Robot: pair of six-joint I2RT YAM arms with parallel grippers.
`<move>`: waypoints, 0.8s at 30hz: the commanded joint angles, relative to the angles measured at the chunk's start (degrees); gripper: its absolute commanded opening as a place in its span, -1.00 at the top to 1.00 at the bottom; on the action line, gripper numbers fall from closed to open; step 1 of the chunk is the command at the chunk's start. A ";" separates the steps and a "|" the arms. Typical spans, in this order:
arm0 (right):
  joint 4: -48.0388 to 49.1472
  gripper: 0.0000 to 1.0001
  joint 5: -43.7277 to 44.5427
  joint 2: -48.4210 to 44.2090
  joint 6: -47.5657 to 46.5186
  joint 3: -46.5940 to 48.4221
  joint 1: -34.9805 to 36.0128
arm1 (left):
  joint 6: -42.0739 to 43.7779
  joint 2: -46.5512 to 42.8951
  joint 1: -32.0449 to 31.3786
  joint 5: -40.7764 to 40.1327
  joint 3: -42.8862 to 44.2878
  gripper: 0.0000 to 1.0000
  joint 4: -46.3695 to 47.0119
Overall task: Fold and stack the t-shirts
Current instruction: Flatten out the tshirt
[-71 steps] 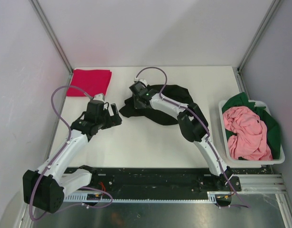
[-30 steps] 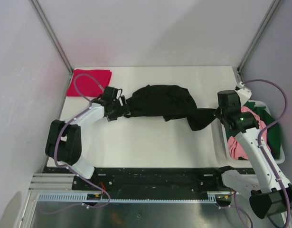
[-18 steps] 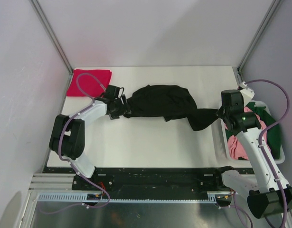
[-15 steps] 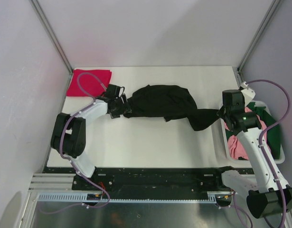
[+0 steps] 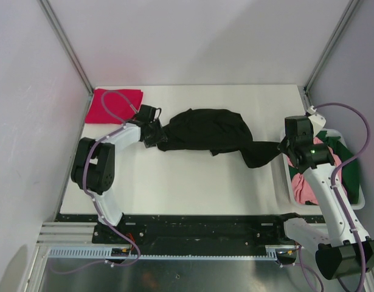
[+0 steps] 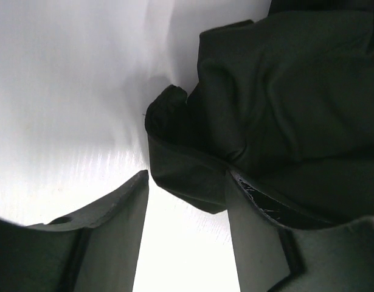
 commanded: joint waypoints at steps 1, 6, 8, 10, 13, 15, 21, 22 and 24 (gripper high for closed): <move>-0.04 1.00 0.40 -0.55 -1.01 -0.41 -0.37 | -0.33 0.11 1.06 -1.43 3.49 -0.17 0.93; 0.35 1.00 0.22 -0.33 -1.21 -0.83 -0.42 | -0.05 -0.38 1.37 -1.44 3.87 -0.32 0.99; 0.54 1.00 -0.03 -0.08 -1.30 -0.93 -0.45 | -0.21 -0.46 1.54 -1.70 3.90 -0.34 0.94; 0.72 1.00 -0.30 0.12 -1.30 -0.98 -0.46 | -0.47 -0.08 1.81 -1.85 3.95 -0.34 0.93; 0.90 1.00 -0.70 0.36 -1.37 -1.03 -0.44 | -0.79 1.07 2.01 -2.05 4.29 -0.32 0.95; 0.96 1.00 -0.92 0.53 -1.45 -1.02 -0.41 | -0.90 2.10 2.19 -2.36 4.79 -0.28 0.93; 0.90 1.00 -1.10 0.84 -1.71 -1.25 -0.48 | -0.77 5.35 2.52 -2.06 6.81 -0.07 0.93; 0.85 1.00 -1.08 0.82 -1.74 -1.31 -0.47 | -0.85 5.61 2.53 -1.76 6.76 -0.03 0.92; 0.82 1.00 -1.06 0.74 -1.76 -1.47 -0.49 | -1.20 5.61 2.54 -1.47 6.34 0.07 0.97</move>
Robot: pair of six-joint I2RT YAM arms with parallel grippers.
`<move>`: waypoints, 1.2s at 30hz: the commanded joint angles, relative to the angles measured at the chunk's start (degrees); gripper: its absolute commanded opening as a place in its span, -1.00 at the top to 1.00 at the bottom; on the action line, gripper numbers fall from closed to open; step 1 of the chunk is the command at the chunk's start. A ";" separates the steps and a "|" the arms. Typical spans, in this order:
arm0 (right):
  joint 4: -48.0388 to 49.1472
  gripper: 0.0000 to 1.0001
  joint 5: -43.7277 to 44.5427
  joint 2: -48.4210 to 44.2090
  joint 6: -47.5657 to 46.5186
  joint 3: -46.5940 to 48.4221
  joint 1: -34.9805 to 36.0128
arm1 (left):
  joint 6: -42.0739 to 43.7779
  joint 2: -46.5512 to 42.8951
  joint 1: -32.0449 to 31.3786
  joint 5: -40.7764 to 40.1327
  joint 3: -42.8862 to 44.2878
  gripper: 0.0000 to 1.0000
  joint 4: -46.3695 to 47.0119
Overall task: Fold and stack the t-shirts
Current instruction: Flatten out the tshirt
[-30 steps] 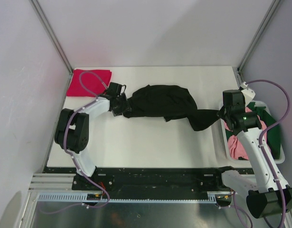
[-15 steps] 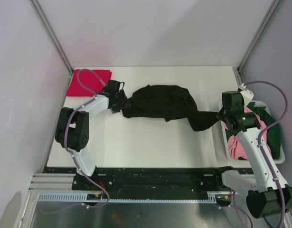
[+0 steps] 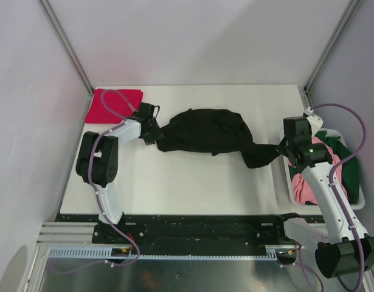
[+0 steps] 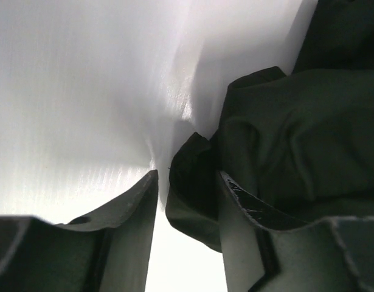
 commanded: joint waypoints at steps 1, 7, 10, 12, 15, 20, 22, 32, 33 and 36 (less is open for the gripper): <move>0.81 1.00 0.36 0.00 -0.76 -0.11 -0.24 | -1.27 -0.01 0.33 -0.07 1.72 0.14 0.81; 2.38 1.00 -0.84 0.12 -1.19 -0.16 -0.23 | -1.06 -4.36 0.40 -2.77 0.89 0.88 0.79; 4.25 1.00 -2.80 0.50 -1.42 0.27 -0.22 | 0.15 -8.46 0.42 -6.44 0.95 0.99 0.72; 6.03 1.00 -4.39 1.31 -1.45 1.22 -0.25 | 1.02 -11.97 0.42 -10.02 1.04 1.00 0.53; 8.21 1.00 -6.55 3.54 -1.54 5.06 -0.20 | 2.55 -18.32 0.38 -15.96 1.33 1.00 0.48; 9.67 1.00 -8.26 5.76 -2.32 15.57 -0.40 | 5.64 -28.97 0.40 -25.04 1.60 1.00 0.47; 9.54 1.00 -8.90 5.68 -2.73 19.72 -0.60 | 6.48 -33.21 0.57 -28.43 1.10 1.00 0.45; 4.72 1.00 -24.53 -0.10 1.34 15.89 2.73 | 4.33 -44.00 6.00 -24.88 -11.25 1.00 0.18; 4.37 1.00 -26.04 -1.39 2.79 11.89 4.33 | 3.69 -44.79 6.90 -23.79 -13.31 1.00 0.09; 4.79 1.00 -28.27 -6.02 8.95 -2.52 12.20 | 2.18 -46.59 9.78 -20.66 -19.24 1.00 -0.14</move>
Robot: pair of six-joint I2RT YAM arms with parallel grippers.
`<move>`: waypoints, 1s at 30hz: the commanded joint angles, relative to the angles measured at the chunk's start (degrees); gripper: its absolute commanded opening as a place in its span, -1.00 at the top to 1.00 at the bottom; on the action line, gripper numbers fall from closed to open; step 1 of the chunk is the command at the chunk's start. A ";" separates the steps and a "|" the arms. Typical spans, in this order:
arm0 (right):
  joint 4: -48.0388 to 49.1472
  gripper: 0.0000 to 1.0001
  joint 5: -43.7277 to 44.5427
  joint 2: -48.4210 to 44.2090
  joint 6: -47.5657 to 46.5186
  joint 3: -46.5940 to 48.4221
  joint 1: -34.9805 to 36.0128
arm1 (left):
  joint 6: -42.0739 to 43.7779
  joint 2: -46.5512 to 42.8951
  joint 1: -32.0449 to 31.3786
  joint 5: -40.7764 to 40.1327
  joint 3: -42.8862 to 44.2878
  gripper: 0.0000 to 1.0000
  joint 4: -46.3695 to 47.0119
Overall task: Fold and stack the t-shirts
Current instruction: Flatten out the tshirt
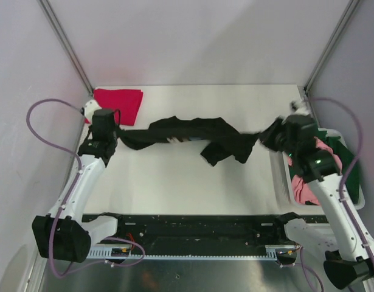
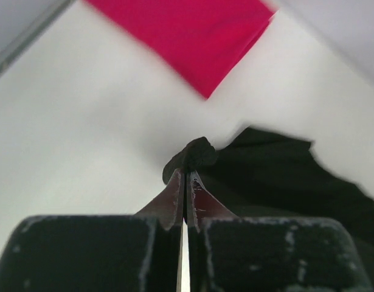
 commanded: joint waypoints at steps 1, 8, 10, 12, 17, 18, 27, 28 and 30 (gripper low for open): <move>-3.50 1.00 -7.23 -4.57 9.82 -18.26 10.80 | -2.46 -2.37 4.14 3.73 -7.37 1.00 -1.12; -1.95 1.00 -5.06 -6.01 20.30 -32.92 28.19 | -2.91 -1.48 7.40 6.91 -12.49 1.00 -1.46; -0.79 0.88 -5.99 -4.73 20.01 -33.18 29.74 | -2.91 -0.87 7.45 7.23 -12.38 1.00 -1.49; -0.48 0.54 -5.95 -3.61 19.28 -32.70 30.10 | -2.87 -0.41 7.46 7.42 -12.07 1.00 -1.50; -1.82 -0.16 -1.51 -2.71 16.74 -29.96 26.14 | -2.56 0.15 7.46 7.38 -11.53 1.00 -1.54; -2.20 -0.20 -0.43 -2.57 16.28 -29.72 24.46 | -2.51 0.15 7.46 7.33 -11.43 1.00 -1.54; 8.02 -0.11 7.34 5.61 13.28 -29.60 15.51 | -2.80 0.26 7.46 7.39 -11.28 1.00 -1.55; 10.02 -0.08 7.55 6.87 13.32 -29.59 15.37 | -2.81 0.25 7.46 7.42 -11.30 1.00 -1.59; 13.84 -0.01 7.63 9.72 13.17 -29.58 15.00 | -2.82 0.13 7.46 7.45 -11.32 1.00 -1.55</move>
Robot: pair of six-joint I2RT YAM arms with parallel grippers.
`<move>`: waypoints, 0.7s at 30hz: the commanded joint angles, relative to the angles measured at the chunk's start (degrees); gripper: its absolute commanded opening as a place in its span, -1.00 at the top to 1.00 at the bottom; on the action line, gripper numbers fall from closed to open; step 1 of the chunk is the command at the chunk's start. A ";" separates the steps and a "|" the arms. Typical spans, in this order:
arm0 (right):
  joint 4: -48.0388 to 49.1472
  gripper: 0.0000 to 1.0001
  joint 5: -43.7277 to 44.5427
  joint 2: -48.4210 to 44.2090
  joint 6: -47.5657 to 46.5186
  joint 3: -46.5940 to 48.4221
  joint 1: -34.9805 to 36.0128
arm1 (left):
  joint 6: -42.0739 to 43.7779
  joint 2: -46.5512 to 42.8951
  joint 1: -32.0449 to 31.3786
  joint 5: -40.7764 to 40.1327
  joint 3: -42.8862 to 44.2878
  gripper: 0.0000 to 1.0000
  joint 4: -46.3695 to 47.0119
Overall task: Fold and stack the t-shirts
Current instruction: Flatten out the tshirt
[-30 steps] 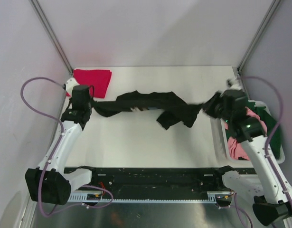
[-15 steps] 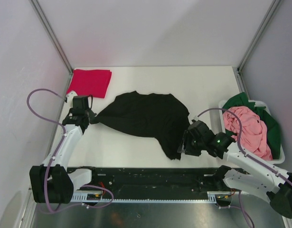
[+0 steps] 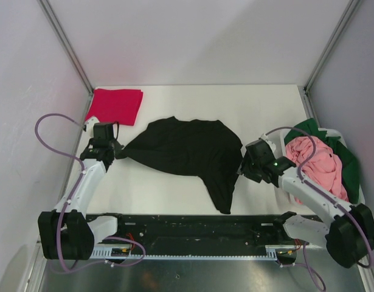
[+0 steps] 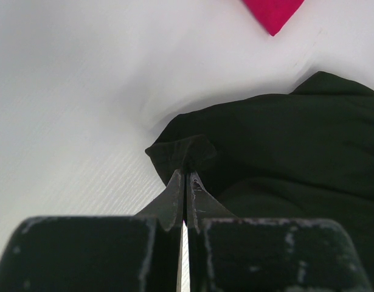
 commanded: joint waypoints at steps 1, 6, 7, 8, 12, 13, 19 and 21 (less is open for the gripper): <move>11.57 0.01 3.00 4.96 -1.10 1.87 -0.82 | -0.83 -0.36 0.53 0.30 1.57 1.00 1.30; 16.41 0.15 3.04 10.68 -1.42 1.87 -1.42 | -0.64 -0.70 0.53 0.27 1.46 1.00 1.27; 16.85 0.16 3.43 11.37 -1.63 1.87 -1.50 | -0.63 -0.70 0.53 0.27 1.49 1.00 1.31; 17.16 0.16 3.80 11.98 -1.87 1.87 -1.55 | -0.62 -0.75 0.53 0.31 1.51 1.00 1.33; 18.10 0.17 4.07 13.34 -2.63 1.75 -2.16 | -0.62 -0.59 0.53 0.61 1.60 1.00 1.27; 18.05 0.17 4.12 13.45 -2.72 1.77 -2.22 | -0.57 -0.56 0.53 0.65 1.61 1.00 1.31; 16.02 0.17 6.00 12.86 -3.28 1.18 -2.38 | -0.61 -0.73 0.53 0.58 1.44 1.00 1.27; 15.98 0.17 6.45 12.27 -3.61 0.51 -2.38 | -0.66 -0.64 0.53 0.67 1.44 1.00 1.29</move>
